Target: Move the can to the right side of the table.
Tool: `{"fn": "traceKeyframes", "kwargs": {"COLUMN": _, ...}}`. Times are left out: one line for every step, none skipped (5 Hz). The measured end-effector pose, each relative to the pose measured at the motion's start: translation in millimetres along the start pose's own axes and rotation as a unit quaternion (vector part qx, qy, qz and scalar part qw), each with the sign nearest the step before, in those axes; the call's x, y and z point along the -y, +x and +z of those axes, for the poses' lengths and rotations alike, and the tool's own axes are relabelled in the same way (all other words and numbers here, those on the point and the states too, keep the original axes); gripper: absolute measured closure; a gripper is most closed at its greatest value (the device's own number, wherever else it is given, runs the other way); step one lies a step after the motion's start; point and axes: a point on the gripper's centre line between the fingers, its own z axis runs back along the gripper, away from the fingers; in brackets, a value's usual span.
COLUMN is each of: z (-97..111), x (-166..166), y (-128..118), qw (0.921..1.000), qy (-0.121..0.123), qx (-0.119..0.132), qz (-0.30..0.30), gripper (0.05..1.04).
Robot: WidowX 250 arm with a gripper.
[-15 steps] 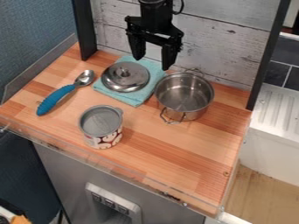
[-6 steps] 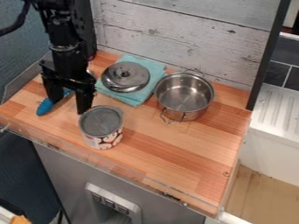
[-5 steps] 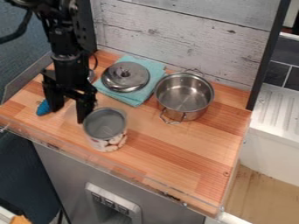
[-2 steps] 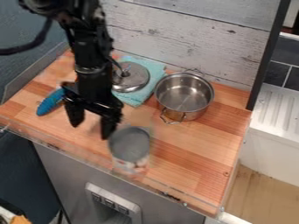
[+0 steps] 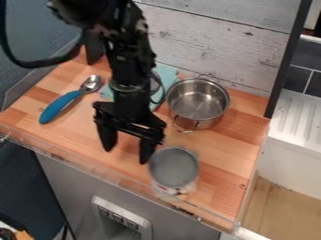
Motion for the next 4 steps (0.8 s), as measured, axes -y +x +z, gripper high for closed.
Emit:
{"fn": "traceKeyframes", "kwargs": {"z": -1, "x": 16, "y": 0, "qw": 0.9999, "qy": -0.011, "qx": 0.000, "qz": -0.006, "gripper": 0.083}}
{"fn": "traceKeyframes", "kwargs": {"z": 0, "x": 23, "y": 2, "qw": 0.9997, "qy": -0.013, "qx": 0.006, "qz": -0.020, "gripper": 0.083}}
{"fn": "traceKeyframes", "kwargs": {"z": 25, "x": 21, "y": 11, "qw": 0.9967, "qy": 0.004, "qx": 0.063, "qz": -0.050, "gripper": 0.083}}
{"fn": "traceKeyframes", "kwargs": {"z": 42, "x": 18, "y": 12, "qw": 0.9931, "qy": 0.006, "qx": 0.089, "qz": -0.076, "gripper": 0.083}}
